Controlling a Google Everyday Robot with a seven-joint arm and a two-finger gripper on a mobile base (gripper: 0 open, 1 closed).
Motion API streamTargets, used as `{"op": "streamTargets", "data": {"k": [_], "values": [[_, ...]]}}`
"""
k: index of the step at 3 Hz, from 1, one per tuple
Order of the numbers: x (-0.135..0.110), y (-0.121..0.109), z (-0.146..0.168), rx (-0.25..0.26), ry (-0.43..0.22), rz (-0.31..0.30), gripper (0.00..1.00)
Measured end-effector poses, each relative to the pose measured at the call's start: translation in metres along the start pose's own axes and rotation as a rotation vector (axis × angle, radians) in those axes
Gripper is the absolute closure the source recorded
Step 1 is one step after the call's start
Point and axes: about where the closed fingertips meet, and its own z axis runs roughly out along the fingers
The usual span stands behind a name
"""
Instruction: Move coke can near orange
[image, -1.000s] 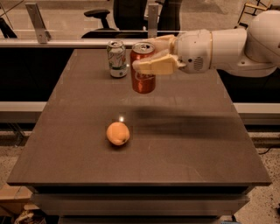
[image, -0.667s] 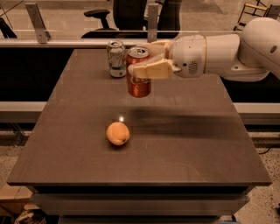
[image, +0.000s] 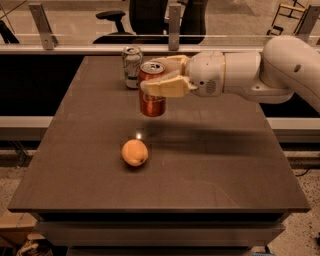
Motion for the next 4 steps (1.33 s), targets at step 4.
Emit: {"op": "streamTargets", "data": {"k": [4], "values": [[0.022,0.013,0.023,0.040,0.000,-0.086,1.00]]}}
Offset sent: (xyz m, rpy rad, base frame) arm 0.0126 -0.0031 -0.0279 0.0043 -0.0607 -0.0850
